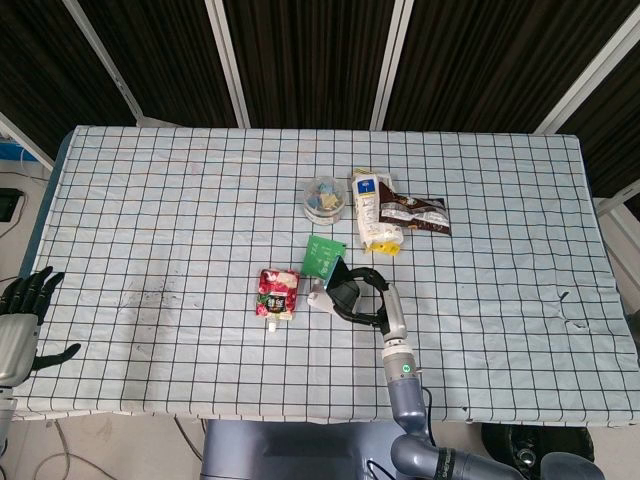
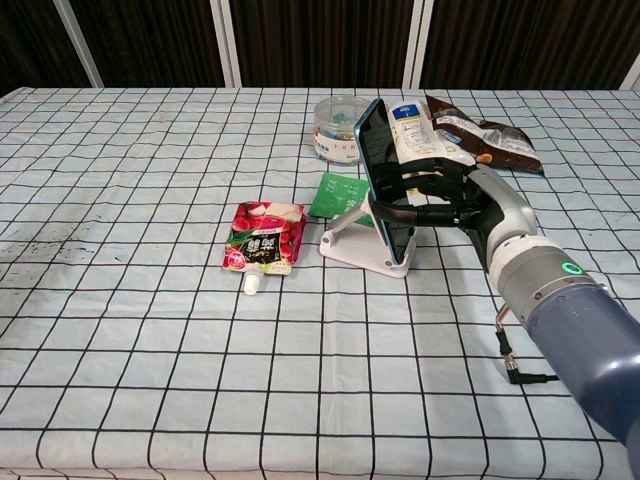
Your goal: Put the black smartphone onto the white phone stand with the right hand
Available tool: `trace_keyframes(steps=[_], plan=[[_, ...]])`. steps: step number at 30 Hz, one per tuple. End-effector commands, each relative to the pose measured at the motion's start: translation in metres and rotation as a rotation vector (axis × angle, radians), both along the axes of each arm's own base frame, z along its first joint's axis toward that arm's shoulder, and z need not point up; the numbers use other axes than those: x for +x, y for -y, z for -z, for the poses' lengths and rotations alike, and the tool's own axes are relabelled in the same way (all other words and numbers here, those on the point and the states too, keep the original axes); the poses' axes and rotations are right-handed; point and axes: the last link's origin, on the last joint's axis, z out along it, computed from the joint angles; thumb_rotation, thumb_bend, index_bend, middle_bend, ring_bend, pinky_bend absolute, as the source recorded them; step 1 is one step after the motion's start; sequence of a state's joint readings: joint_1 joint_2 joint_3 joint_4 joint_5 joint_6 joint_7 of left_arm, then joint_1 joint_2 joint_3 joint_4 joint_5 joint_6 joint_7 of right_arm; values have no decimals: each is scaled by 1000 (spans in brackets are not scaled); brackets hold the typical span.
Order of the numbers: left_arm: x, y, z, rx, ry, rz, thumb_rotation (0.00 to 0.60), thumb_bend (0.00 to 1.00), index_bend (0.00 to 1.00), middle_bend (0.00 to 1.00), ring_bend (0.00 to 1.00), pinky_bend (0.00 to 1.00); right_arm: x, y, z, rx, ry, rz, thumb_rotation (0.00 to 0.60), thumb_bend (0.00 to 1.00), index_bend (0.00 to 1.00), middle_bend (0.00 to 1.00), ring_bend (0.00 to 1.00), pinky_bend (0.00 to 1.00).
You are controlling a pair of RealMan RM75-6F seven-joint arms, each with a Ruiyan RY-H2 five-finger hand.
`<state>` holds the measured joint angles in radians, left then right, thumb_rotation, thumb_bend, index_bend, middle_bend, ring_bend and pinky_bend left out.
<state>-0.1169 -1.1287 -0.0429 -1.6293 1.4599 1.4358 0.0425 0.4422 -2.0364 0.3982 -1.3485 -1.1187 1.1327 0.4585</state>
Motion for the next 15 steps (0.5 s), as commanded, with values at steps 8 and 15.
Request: trace_keyframes(steps=[8,15], plan=[[0,0,0,0,2,1,600,0,0,0,0,0,0,-2,-1,2,3,2,600,159,420,292,107,173],[0,1,-1,0,4,2,600,0,0,0,0,0,-1,-6,2,32,-44,-16,600,69,0,7,0,143]])
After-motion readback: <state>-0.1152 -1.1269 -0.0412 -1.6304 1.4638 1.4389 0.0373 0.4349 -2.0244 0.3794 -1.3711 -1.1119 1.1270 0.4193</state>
